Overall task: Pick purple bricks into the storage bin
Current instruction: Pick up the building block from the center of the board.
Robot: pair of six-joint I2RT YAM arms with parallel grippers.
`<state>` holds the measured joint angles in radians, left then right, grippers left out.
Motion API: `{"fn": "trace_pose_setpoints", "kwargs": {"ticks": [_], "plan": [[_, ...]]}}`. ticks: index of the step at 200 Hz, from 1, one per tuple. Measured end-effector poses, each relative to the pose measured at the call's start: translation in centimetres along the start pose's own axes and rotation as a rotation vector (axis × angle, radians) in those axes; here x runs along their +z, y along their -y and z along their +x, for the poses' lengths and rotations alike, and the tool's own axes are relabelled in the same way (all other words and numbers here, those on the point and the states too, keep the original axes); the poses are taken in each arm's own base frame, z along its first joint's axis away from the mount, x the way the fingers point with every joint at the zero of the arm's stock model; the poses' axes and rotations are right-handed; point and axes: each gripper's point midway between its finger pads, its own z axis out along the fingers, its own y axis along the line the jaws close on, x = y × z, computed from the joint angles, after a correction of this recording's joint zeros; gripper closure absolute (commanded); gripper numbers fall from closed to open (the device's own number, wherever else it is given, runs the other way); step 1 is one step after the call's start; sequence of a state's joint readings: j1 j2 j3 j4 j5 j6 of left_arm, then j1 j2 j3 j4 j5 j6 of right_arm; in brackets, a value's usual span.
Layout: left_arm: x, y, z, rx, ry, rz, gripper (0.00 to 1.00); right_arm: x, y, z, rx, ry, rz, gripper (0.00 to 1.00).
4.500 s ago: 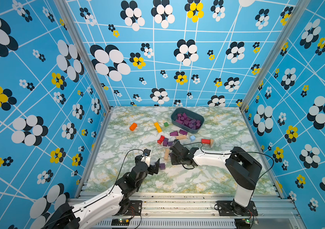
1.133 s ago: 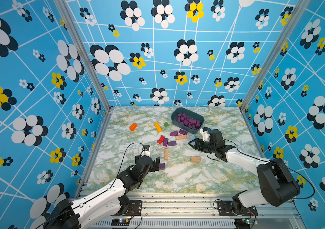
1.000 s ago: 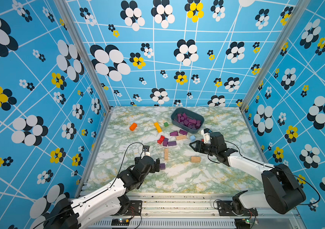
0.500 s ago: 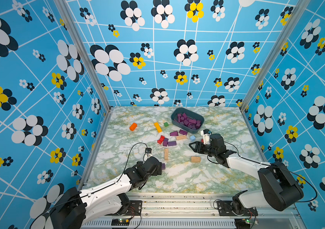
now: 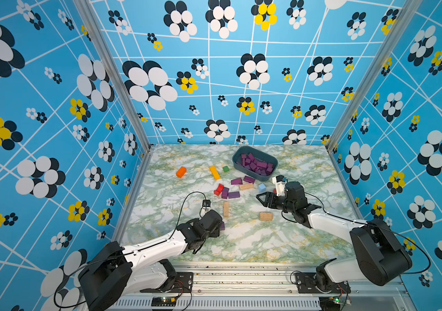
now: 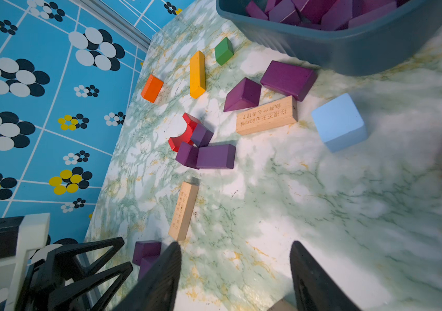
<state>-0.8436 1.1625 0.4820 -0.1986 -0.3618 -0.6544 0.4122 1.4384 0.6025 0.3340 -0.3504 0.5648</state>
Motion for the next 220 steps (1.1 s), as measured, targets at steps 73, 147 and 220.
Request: {"fn": "trace_pose_setpoints", "kwargs": {"ticks": [73,147,220], "plan": [[0.4,0.1,-0.4,-0.004,-0.003,0.008,0.36,0.3,0.3,0.3,0.005,-0.012,0.008,0.34],[1.8,0.8,-0.4,0.002,-0.044,0.01,0.4,0.4,0.5,0.5,0.007,-0.016,0.011,0.34],[2.4,0.9,-0.3,0.023,-0.073,-0.004,0.48,0.4,0.5,0.5,0.008,-0.018,0.012,0.34]]}}
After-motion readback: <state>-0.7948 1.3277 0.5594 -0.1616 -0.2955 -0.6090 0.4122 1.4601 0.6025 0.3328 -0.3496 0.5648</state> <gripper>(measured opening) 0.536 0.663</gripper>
